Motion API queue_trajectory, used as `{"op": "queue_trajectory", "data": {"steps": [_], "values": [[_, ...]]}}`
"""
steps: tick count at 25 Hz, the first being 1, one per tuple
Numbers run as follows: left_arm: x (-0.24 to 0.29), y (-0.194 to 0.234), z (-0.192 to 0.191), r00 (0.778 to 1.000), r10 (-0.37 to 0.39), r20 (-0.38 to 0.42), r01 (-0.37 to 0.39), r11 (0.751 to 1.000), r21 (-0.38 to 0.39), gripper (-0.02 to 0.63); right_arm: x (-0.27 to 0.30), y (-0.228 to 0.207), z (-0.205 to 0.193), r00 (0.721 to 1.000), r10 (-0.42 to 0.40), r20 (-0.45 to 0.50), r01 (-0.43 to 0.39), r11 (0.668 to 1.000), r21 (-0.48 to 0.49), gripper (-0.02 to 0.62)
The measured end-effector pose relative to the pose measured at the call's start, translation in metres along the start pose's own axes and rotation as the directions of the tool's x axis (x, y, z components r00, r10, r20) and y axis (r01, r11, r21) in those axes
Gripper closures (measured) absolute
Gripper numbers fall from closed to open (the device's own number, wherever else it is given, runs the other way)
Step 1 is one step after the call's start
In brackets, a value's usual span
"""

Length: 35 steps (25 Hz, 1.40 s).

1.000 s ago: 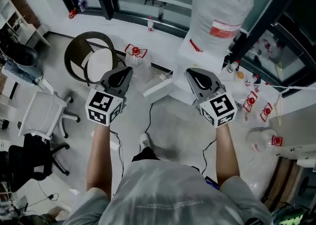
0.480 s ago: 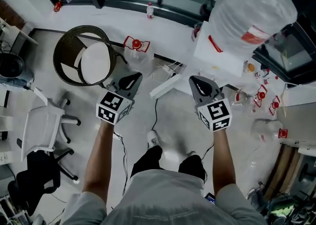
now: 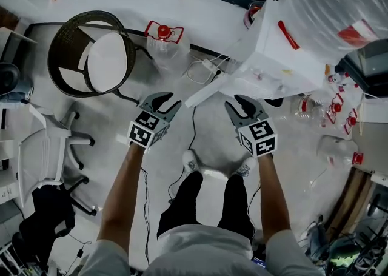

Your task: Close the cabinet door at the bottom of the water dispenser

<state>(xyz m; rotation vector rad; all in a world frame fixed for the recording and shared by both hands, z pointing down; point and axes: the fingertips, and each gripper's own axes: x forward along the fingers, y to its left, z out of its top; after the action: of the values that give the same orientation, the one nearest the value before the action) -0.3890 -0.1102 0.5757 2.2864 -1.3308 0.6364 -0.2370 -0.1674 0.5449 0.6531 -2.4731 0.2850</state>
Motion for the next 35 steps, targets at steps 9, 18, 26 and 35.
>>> {"op": "queue_trajectory", "data": {"steps": [9, 18, 26, 35], "values": [[0.109, 0.013, -0.139, 0.992, -0.033, -0.124, 0.018, 0.992, -0.124, 0.409, 0.088, -0.017, -0.13, 0.997, 0.014, -0.078, -0.003, 0.99, 0.139, 0.385], [0.196, 0.017, -0.237, 0.964, -0.106, -0.244, 0.078, 0.989, -0.123, 0.351, 0.122, -0.022, -0.232, 0.986, 0.008, -0.165, 0.021, 0.985, 0.174, 0.37], [0.247, 0.032, -0.278, 0.959, -0.045, -0.28, 0.006, 0.991, -0.137, 0.348, 0.124, -0.027, -0.278, 0.982, -0.017, -0.186, 0.052, 0.981, 0.187, 0.371], [0.253, 0.013, -0.283, 0.954, 0.041, -0.298, -0.096, 0.981, -0.17, 0.4, 0.077, -0.028, -0.309, 0.975, -0.051, -0.215, 0.104, 0.965, 0.243, 0.374]]}}
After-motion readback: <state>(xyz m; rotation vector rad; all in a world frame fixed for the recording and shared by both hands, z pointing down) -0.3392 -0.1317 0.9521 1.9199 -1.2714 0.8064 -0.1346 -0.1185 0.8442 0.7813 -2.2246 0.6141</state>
